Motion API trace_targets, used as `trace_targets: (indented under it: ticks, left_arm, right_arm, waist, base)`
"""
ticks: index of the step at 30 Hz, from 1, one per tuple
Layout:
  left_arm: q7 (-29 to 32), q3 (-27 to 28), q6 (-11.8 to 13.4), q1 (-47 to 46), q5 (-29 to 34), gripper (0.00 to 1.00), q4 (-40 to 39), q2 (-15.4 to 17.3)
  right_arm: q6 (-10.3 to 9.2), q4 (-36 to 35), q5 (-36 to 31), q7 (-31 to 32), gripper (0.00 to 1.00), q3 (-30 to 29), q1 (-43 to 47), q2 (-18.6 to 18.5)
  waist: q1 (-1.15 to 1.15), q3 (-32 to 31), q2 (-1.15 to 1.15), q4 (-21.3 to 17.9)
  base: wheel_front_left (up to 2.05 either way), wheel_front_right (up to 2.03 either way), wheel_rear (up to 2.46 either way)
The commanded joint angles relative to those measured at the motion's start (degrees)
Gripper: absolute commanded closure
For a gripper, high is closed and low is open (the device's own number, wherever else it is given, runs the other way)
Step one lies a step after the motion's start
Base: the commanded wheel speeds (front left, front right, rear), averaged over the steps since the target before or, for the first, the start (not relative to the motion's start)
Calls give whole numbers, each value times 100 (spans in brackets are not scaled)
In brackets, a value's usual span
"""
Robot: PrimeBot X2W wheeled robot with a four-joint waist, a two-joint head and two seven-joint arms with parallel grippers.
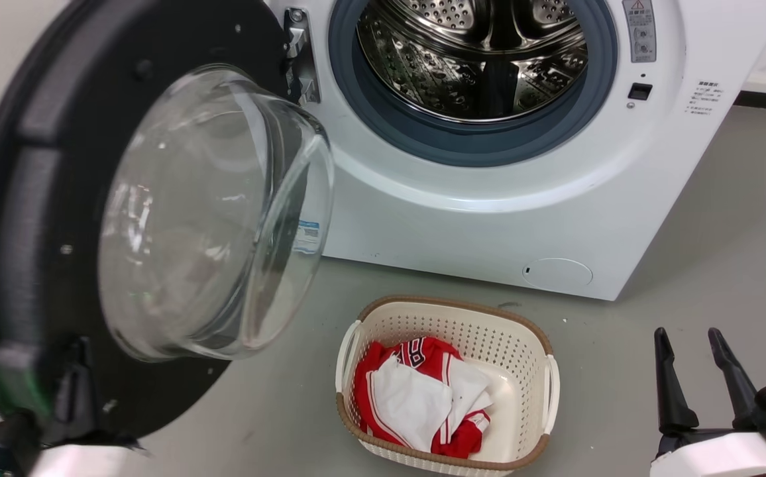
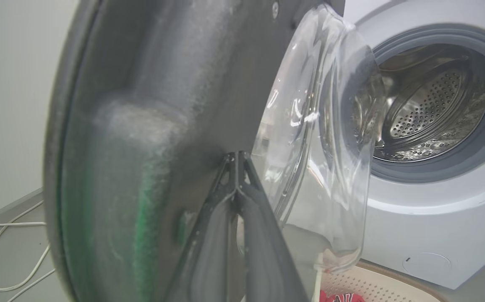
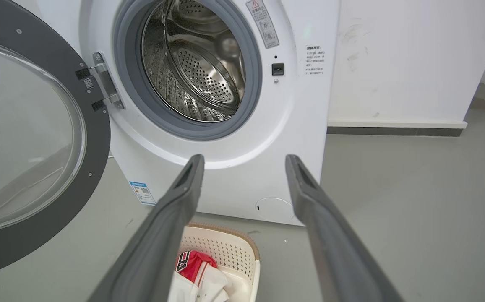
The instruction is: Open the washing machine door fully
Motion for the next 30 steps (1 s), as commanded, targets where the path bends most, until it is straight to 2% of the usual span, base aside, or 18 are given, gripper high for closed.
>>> trace_targets:
  ticks: [1, 4, 10, 16, 19, 26, 30]
  left_arm:
    - [-37, 216, 21, -134, -63, 100, 118, 101]
    - [-44, 556, -53, -300, -186, 100, 422, 246]
    - [-35, 896, -222, -642, -305, 100, 1012, 453]
    - [-36, 1047, -315, -1046, -295, 100, 1669, 588]
    - [-37, 1176, -438, -1269, -361, 100, 2034, 792]
    - [-37, 1292, -622, -1582, -292, 100, 2561, 948]
    - [-38, 1365, -675, -1524, -193, 100, 2558, 875]
  right_arm:
    - [-4, -36, 10, 1, 0, -6, -104, 9]
    - [-4, -54, 8, 6, 0, -34, -130, 9]
    - [-4, -84, -3, 27, 0, -73, -185, 9]
    - [-4, -128, -19, 59, 0, -101, -246, 8]
    - [-4, -140, -18, 78, 0, -99, -267, 9]
    - [-4, -100, -1, 68, 0, -85, -328, 8]
    - [-4, -57, 19, 38, 0, -81, -331, 8]
  waist:
    - [0, 51, 0, -34]
    - [0, 117, 0, -60]
    - [0, 236, 0, -93]
    - [0, 338, 0, -105]
    - [0, 372, 0, -117]
    - [0, 400, 0, -148]
    - [0, 365, 0, -171]
  base:
    - [0, 0, 0]
    - [0, 0, 0]
    - [0, 0, 0]
    - [0, 0, 0]
    - [0, 0, 0]
    - [0, 0, 0]
    - [0, 0, 0]
